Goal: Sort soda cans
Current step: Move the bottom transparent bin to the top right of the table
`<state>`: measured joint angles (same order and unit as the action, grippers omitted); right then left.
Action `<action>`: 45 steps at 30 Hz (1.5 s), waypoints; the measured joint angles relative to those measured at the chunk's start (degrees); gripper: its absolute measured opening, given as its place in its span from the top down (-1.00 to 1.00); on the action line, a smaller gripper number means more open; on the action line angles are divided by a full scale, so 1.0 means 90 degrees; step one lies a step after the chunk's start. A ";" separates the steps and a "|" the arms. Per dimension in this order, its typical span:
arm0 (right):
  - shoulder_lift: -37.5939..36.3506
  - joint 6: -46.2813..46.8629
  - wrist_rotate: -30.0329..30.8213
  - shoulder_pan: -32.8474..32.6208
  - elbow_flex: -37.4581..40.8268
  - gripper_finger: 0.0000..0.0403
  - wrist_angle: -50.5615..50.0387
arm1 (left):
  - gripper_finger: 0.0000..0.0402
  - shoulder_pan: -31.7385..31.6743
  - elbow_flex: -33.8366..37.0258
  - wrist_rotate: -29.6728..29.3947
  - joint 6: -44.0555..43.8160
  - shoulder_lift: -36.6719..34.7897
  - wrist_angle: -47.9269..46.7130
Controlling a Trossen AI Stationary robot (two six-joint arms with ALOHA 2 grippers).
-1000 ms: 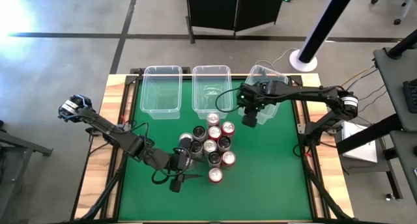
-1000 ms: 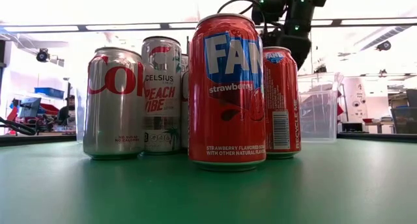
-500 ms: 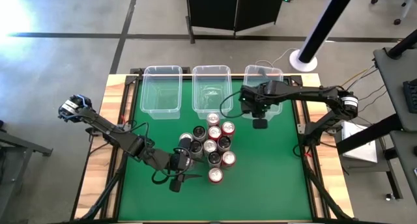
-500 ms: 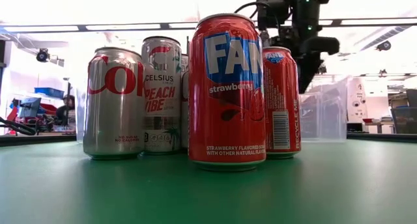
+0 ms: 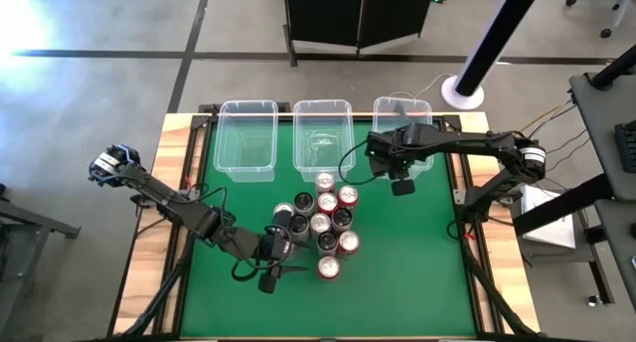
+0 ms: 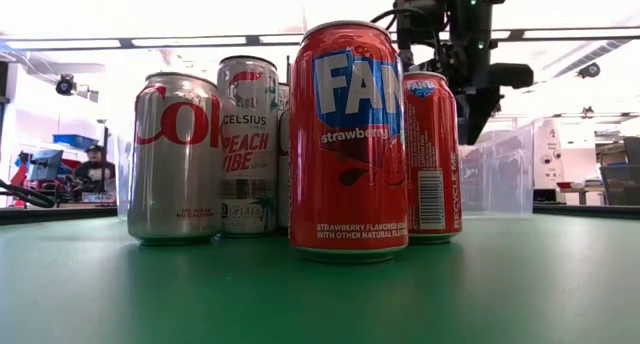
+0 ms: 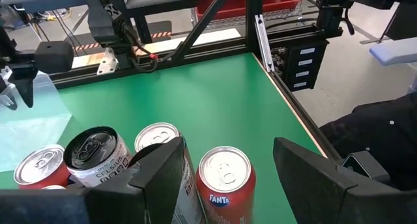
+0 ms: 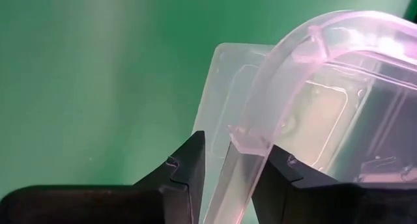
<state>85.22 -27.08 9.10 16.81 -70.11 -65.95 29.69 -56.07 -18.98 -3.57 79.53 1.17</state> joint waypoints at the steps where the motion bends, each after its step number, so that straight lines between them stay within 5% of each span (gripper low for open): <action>1: 0.0004 -0.0004 0.0002 -0.0005 0.0000 0.53 -0.0016 | -0.10 0.0000 0.0000 0.0000 0.0000 0.0000 0.0000; 16: 0.0009 0.0355 -0.0012 -0.0213 0.0002 0.78 -0.0119 | -0.10 0.0000 0.0000 0.0002 -0.0019 0.0000 -0.0007; 33: 0.0011 0.1648 0.0008 -0.0198 0.0002 0.85 -0.0156 | -0.10 0.0000 0.0000 0.0002 -0.0019 0.0000 -0.0002; 45: 0.0019 0.1437 0.0009 -0.0198 0.0005 0.84 -0.0098 | -0.10 0.0002 0.0000 0.0003 -0.0019 0.0000 0.0015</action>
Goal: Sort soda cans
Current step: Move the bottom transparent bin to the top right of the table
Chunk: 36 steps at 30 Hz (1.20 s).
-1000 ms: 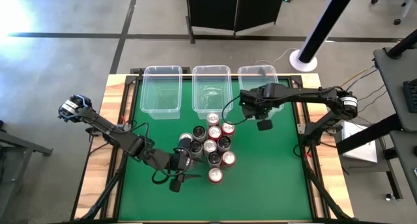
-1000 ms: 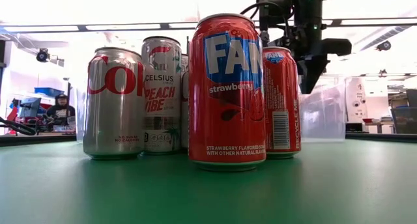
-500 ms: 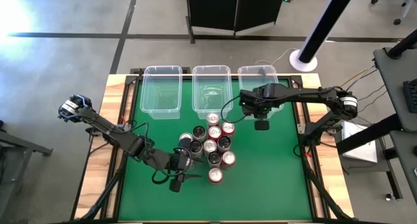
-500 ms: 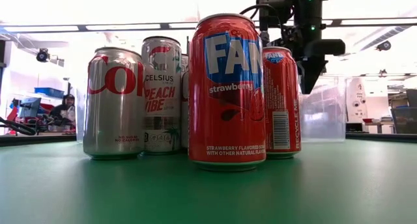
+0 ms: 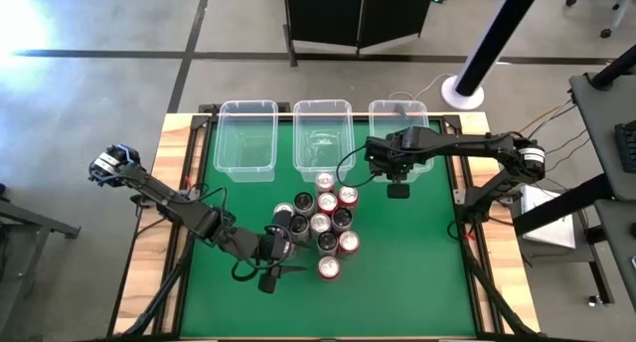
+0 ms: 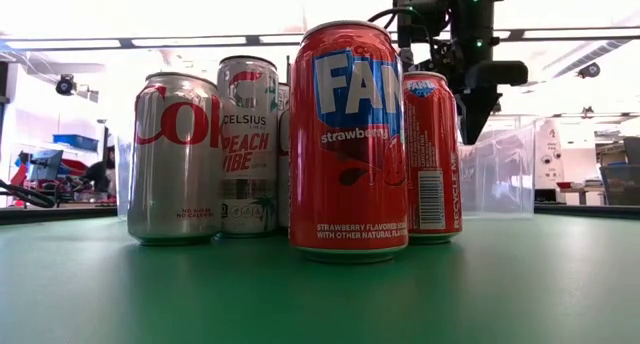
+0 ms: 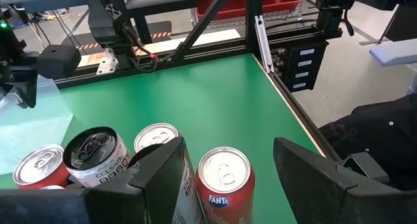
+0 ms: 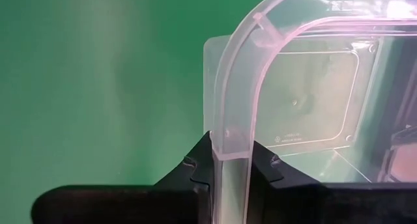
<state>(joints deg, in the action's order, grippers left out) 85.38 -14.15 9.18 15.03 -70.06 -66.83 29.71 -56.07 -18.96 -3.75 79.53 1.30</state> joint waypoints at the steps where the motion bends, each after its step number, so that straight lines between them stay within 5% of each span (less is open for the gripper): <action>1: 0.0000 -0.0037 -0.0001 0.0000 0.0000 0.84 0.0000 | -0.10 -0.0002 0.0000 0.0000 0.0000 0.0000 -0.0002; 36: 0.0000 0.0066 -0.0018 0.0000 0.0000 0.74 -0.0026 | -0.10 -0.0001 0.0000 0.0000 0.0003 0.0000 -0.0015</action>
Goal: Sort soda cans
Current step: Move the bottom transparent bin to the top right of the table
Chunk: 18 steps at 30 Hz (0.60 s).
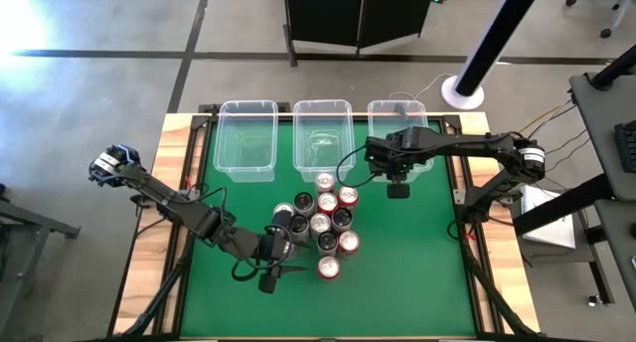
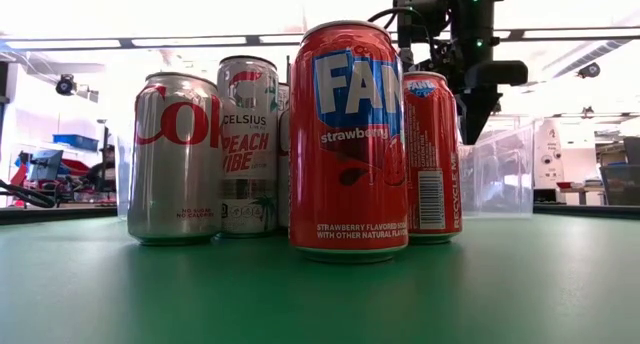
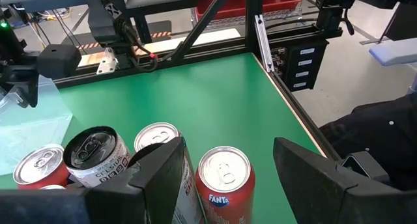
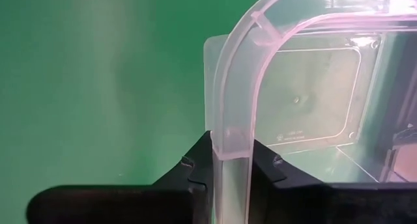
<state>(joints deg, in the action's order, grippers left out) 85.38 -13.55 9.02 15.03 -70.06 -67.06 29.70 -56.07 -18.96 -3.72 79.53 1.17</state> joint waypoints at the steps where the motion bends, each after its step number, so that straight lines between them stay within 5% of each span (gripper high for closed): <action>1: 0.0000 0.0024 0.0000 0.0000 0.0000 0.71 0.0001 | -0.10 0.0000 0.0000 0.0001 -0.0001 0.0000 0.0001; 10: -0.0044 -0.0036 0.0001 -0.0017 -0.0018 0.32 -0.0080 | -0.10 0.0001 0.0000 0.0000 0.0002 0.0000 0.0000; 18: -0.0056 0.0334 0.0001 -0.0071 -0.0860 0.06 -0.0779 | -0.10 0.0001 0.0002 0.0000 0.0002 0.0000 0.0013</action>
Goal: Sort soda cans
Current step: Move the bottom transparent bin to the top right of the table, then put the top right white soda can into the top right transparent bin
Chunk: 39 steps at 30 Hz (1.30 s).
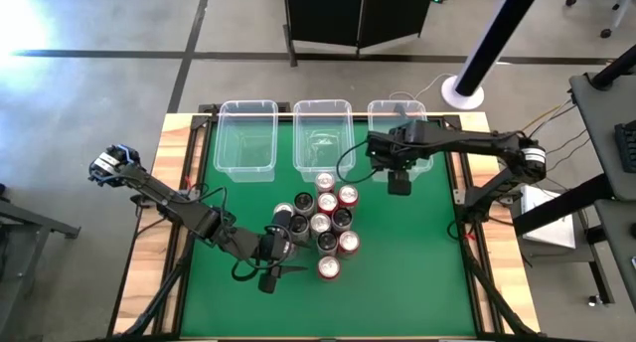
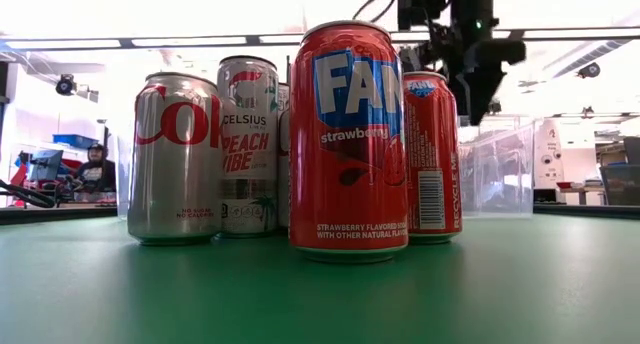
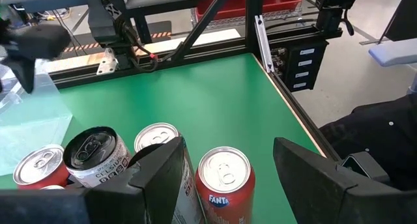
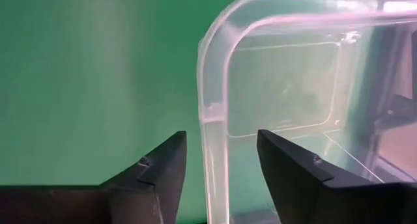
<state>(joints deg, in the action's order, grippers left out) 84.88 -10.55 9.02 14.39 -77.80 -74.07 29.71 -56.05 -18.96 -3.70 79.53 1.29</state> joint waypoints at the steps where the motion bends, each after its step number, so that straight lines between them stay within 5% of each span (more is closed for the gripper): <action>1: -0.0001 0.0125 0.0002 -0.0019 -0.0133 0.04 -0.0056 | -0.10 0.0000 0.0000 0.0000 0.0000 0.0000 -0.0001; 10: -0.0002 0.1732 0.0000 -0.0014 -0.1212 0.00 -0.0061 | -0.10 -0.0001 0.0000 0.0000 -0.0001 0.0000 -0.0001; 21: -0.0007 0.2321 -0.0032 -0.0020 -0.1732 0.02 0.0797 | -0.10 -0.0002 0.0000 0.0000 0.0017 0.0000 0.0034; 25: -0.0007 0.2495 -0.0654 -0.0121 -0.1732 0.02 0.0856 | -0.10 -0.0002 0.0000 0.0000 0.0017 0.0000 0.0048; 29: -0.0006 0.2363 -0.1610 -0.0579 -0.1732 0.04 0.1127 | -0.10 -0.0002 0.0000 0.0000 0.0003 0.0000 0.0047; 39: 0.0056 0.2625 -0.1724 -0.2536 -0.1480 0.07 0.1646 | -0.10 0.0030 0.0028 0.0000 -0.0117 0.0002 0.0040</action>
<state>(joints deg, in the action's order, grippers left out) 85.39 13.07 -6.49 -8.43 -91.11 -59.25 29.98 -55.80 -18.96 -4.76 79.55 1.65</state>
